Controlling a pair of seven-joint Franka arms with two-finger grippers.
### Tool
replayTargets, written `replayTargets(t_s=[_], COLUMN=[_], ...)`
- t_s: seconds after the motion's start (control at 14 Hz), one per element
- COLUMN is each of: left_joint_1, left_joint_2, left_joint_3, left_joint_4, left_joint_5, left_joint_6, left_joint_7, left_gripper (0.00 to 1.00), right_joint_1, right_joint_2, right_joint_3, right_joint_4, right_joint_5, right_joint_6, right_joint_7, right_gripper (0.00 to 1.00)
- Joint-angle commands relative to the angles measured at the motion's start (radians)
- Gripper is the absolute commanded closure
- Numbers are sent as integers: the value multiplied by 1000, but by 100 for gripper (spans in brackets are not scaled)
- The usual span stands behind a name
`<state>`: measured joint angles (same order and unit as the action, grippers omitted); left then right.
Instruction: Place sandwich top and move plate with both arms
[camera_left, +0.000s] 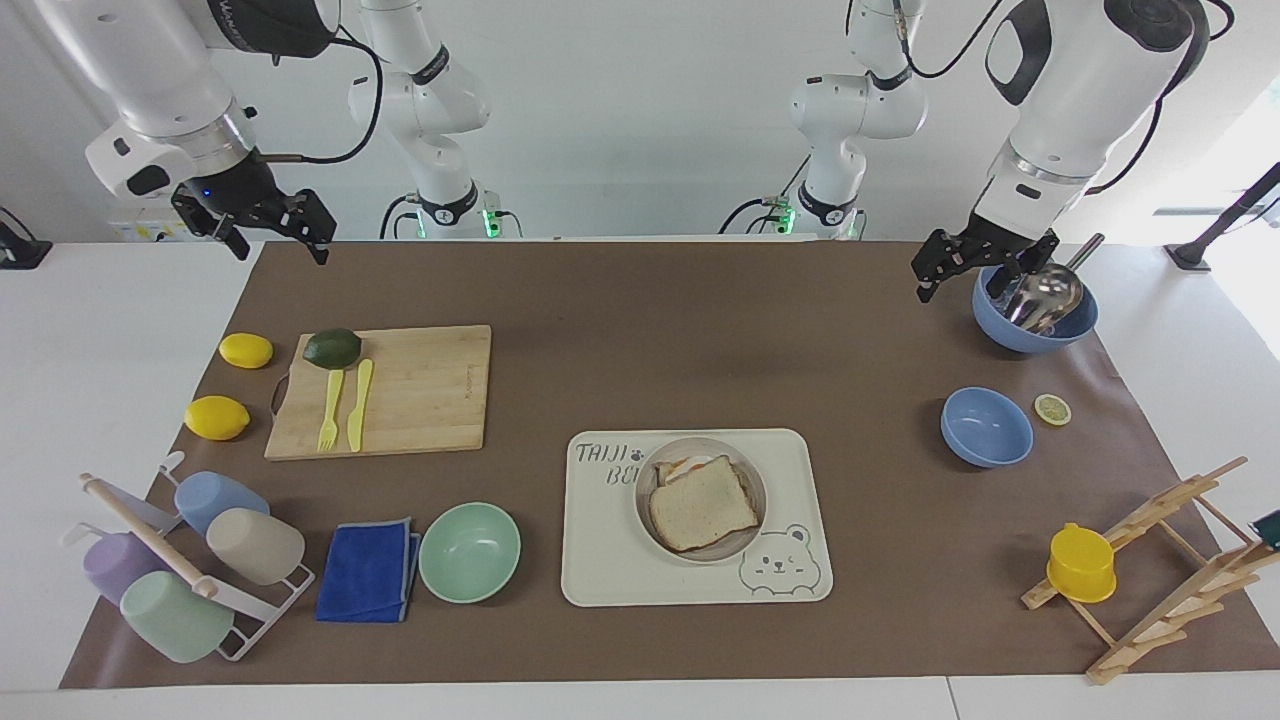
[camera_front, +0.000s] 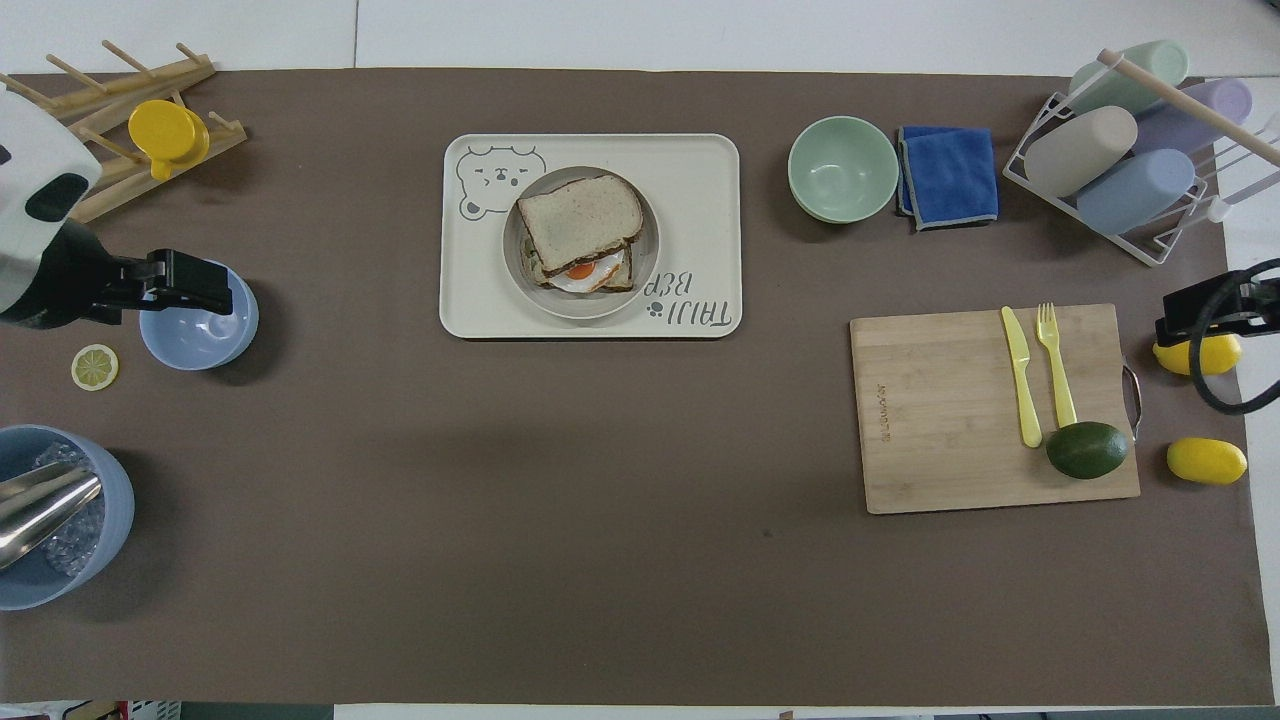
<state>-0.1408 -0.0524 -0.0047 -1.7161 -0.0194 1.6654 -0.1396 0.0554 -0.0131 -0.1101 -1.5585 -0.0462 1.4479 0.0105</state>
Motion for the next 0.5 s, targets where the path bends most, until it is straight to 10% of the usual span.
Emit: replayTargets(t_s=[0.0,0.43], left_joint_1=[47,66], left_joint_2=[-37,48], left_joint_3=[-55,-55], left_joint_4=[-63,143], left_joint_5=[21,21], left_joint_6=[23,-197], left_joint_7=[11,8], left_gripper=[0,0], right_joint_1=[-8,-8], right_joint_2=[-22,-22], right_joint_3=[1,1], right_joint_4=[-25,-25], right_joint_5=[29,29], right_joint_6=[6,5], right_joint_7=[-17,-17], right_gripper=[0,0])
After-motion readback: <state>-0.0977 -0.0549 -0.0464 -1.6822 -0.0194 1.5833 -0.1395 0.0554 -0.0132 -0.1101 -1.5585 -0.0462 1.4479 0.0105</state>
